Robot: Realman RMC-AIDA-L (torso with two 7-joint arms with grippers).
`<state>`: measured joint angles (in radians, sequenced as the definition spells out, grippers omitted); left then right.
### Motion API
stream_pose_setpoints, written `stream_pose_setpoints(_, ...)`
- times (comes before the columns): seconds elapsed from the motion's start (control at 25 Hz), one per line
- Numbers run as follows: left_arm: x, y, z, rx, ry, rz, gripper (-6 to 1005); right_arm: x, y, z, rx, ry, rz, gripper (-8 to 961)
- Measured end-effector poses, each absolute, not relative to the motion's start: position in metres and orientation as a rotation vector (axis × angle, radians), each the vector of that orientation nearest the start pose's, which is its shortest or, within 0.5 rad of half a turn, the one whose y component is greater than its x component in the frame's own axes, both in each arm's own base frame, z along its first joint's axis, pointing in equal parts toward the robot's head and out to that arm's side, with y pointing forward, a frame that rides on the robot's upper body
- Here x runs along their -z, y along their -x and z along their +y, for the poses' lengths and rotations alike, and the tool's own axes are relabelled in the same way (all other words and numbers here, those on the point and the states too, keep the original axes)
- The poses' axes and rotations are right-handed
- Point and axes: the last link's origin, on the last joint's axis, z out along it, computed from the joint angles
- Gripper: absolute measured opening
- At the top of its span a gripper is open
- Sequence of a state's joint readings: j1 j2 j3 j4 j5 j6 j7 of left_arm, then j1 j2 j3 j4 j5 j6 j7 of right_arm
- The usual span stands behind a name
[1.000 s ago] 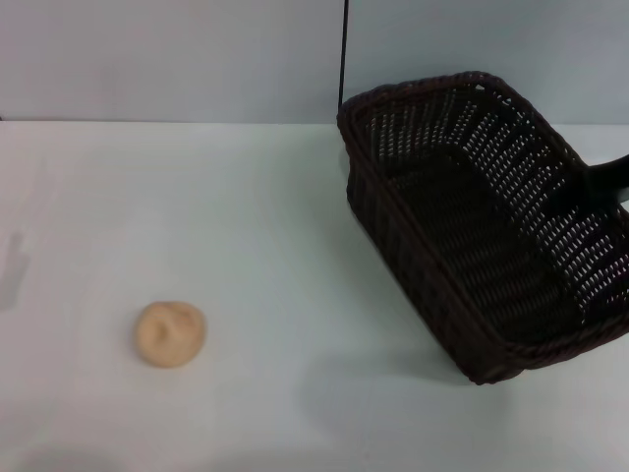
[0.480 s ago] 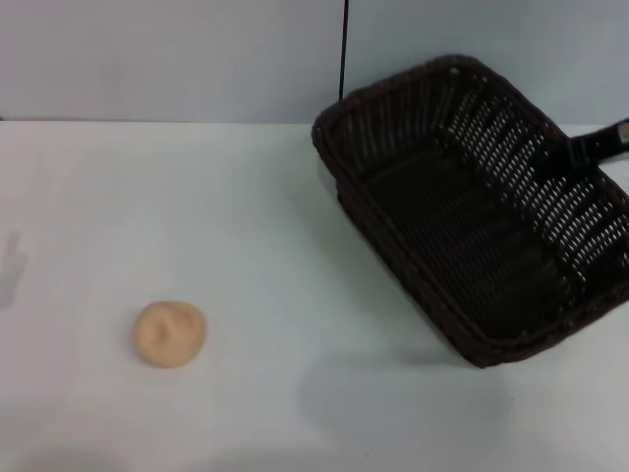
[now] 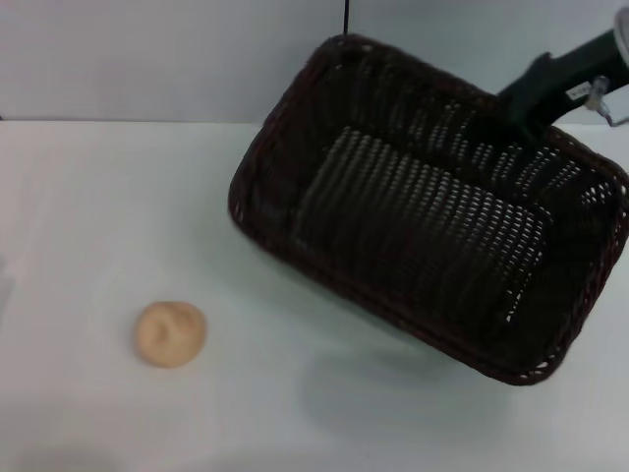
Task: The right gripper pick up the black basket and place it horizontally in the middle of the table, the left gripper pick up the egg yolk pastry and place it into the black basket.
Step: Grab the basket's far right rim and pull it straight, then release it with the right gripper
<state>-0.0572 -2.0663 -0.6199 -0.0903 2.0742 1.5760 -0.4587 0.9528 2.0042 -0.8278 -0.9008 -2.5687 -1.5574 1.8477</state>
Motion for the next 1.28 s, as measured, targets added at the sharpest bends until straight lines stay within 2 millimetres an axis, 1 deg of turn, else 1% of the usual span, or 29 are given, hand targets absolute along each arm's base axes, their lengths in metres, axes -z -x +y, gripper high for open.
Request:
stream_pose_setpoints(0.04, -0.024, 0.395, 0.172, 0.874, 1.321, -0.715, 813, -0.042, -0.157, 0.428, 0.210, 2.847, 0.402, 150)
stream_pose_setpoints(0.12, -0.023, 0.395, 0.164, 0.872, 1.319, -0.715, 813, -0.036, -0.149, 0.426, 0.234, 2.913, 0.244, 149)
stream_pose_setpoints(0.28, -0.022, 0.395, 0.157, 0.875, 1.323, -0.716, 813, -0.019, -0.136, 0.421, 0.283, 3.002, 0.032, 147)
stream_pose_setpoints(0.4, -0.021, 0.394, 0.153, 0.878, 1.320, -0.720, 813, -0.002, -0.132, 0.414, 0.367, 3.047, -0.068, 146)
stream_pose_setpoints(0.56, -0.020, 0.394, 0.150, 0.880, 1.313, -0.729, 813, 0.014, -0.132, 0.408, 0.463, 3.057, -0.166, 145)
stream_pose_setpoints(0.68, -0.020, 0.394, 0.150, 0.880, 1.313, -0.730, 813, 0.017, -0.132, 0.409, 0.462, 3.042, -0.210, 145)
stream_pose_setpoints(0.84, -0.018, 0.393, 0.150, 0.889, 1.320, -0.734, 813, 0.019, -0.131, 0.410, 0.414, 3.004, -0.256, 146)
stream_pose_setpoints(1.0, -0.018, 0.393, 0.149, 0.889, 1.320, -0.735, 813, 0.022, -0.130, 0.408, 0.406, 2.994, -0.294, 184)
stream_pose_setpoints(1.28, -0.019, 0.393, 0.150, 0.888, 1.321, -0.732, 813, 0.028, -0.133, 0.409, 0.433, 2.970, -0.286, 251)
